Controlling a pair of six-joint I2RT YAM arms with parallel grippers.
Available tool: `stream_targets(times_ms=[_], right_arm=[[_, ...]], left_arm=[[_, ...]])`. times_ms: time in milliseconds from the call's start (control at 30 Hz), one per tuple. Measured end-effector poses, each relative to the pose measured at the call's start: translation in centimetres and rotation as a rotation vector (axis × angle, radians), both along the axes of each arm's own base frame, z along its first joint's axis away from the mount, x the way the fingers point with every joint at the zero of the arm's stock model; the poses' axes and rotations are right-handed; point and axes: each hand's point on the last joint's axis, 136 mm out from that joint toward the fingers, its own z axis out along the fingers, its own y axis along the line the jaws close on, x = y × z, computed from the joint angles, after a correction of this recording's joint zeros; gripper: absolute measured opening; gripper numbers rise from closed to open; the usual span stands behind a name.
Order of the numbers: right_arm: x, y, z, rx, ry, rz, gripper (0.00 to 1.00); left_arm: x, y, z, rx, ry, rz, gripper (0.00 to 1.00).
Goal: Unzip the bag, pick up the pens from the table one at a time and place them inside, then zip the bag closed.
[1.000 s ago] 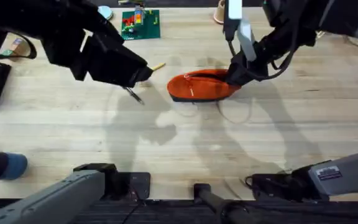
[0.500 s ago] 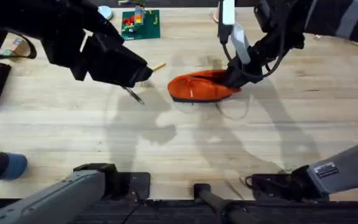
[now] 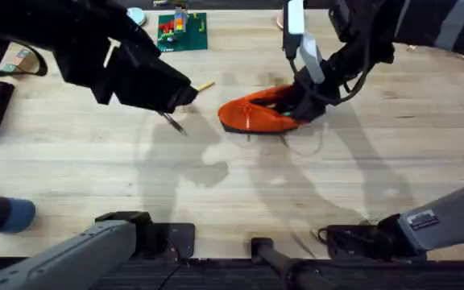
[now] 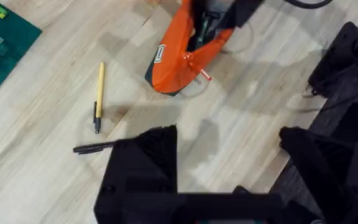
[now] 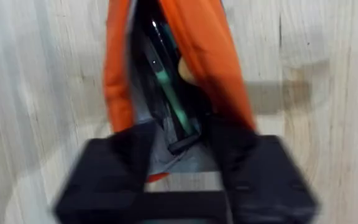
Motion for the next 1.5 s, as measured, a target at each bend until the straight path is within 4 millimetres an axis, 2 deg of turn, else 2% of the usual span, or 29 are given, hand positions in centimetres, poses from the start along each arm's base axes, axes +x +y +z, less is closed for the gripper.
stream_targets(times_ms=[100,133,167,767,933,1067,1300,1400,1500], right_arm=[[0.0,0.1,0.0,0.005,-0.004,0.012,0.897],[-0.1,0.1,0.0,0.005,-0.003,0.018,0.967],[-0.1,0.2,0.0,0.005,-0.002,0.02,0.987],[-0.1,0.2,0.0,0.005,0.001,0.016,0.995],[0.3,0.4,0.8,0.007,0.018,-0.04,0.995],[1.1,0.3,2.9,0.005,0.004,-0.096,0.995],[0.6,-0.3,9.7,0.018,-0.07,-0.145,0.995],[0.6,-0.3,12.1,0.04,-0.109,-0.186,0.995],[0.4,-0.4,13.8,0.061,-0.129,-0.232,0.995]], left_arm=[[0.0,0.0,0.0,0.0,0.0,0.0,0.995],[0.0,0.0,0.0,0.0,0.0,0.0,0.994],[0.0,0.0,0.0,0.0,0.0,0.0,0.995],[0.0,0.0,0.0,0.0,0.0,0.0,0.995],[0.0,0.0,0.0,0.0,0.0,0.0,0.995],[0.0,0.0,0.0,0.0,0.0,0.0,0.995],[0.0,0.0,0.0,0.0,0.0,0.0,0.995],[0.0,0.0,0.0,0.0,0.0,0.0,0.995],[0.0,0.0,0.0,0.0,0.0,0.0,0.996]])
